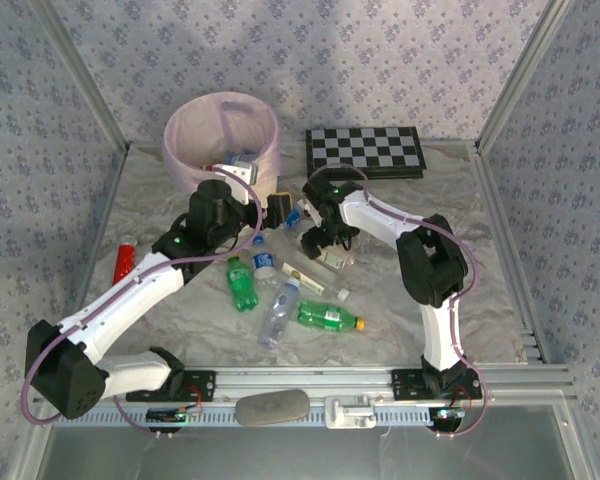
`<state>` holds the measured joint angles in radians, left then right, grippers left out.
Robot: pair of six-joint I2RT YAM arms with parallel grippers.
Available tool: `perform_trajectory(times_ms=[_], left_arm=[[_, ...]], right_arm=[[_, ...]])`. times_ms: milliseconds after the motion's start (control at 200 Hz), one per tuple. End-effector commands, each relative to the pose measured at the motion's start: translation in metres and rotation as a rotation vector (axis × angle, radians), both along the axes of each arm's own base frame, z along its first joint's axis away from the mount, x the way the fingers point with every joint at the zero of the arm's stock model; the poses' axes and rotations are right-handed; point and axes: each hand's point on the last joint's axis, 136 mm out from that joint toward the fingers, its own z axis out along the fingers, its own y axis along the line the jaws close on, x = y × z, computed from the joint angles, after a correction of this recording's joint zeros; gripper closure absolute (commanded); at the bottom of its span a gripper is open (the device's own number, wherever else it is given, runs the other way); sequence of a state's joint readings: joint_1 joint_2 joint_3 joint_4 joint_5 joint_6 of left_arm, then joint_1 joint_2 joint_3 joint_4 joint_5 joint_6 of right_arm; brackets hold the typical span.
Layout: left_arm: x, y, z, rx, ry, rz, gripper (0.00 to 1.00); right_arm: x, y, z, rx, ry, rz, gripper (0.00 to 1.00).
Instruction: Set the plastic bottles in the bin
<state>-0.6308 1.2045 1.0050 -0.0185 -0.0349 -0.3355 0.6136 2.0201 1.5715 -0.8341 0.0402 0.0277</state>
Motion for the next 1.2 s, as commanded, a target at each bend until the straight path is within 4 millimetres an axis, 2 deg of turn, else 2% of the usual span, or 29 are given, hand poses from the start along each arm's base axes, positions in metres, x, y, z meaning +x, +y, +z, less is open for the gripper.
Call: perform_trajectory(times_ms=[0, 470, 675, 949, 1089, 1194], left_arm=[[0.002, -0.007, 0.021, -0.046, -0.033, -0.008, 0.00], [0.002, -0.005, 0.021, -0.047, -0.029, -0.005, 0.00], [0.001, -0.006, 0.021, -0.048, -0.028, -0.005, 0.00], [0.001, -0.005, 0.021, -0.050, -0.026, -0.003, 0.00], [0.000, -0.005, 0.022, -0.052, -0.028, -0.004, 0.00], [-0.002, -0.006, 0.025, -0.045, -0.039, -0.017, 0.00]], right_arm=[[-0.010, -0.003, -0.011, -0.035, 0.039, 0.032, 0.06], [-0.001, -0.017, -0.027, -0.114, 0.022, -0.002, 0.07], [0.002, -0.017, -0.029, -0.114, 0.010, -0.012, 0.07], [0.003, -0.020, -0.036, -0.116, 0.024, -0.024, 0.16], [0.004, -0.018, -0.024, -0.066, -0.006, -0.039, 0.22], [0.014, -0.019, 0.001, 0.028, -0.074, -0.085, 0.28]])
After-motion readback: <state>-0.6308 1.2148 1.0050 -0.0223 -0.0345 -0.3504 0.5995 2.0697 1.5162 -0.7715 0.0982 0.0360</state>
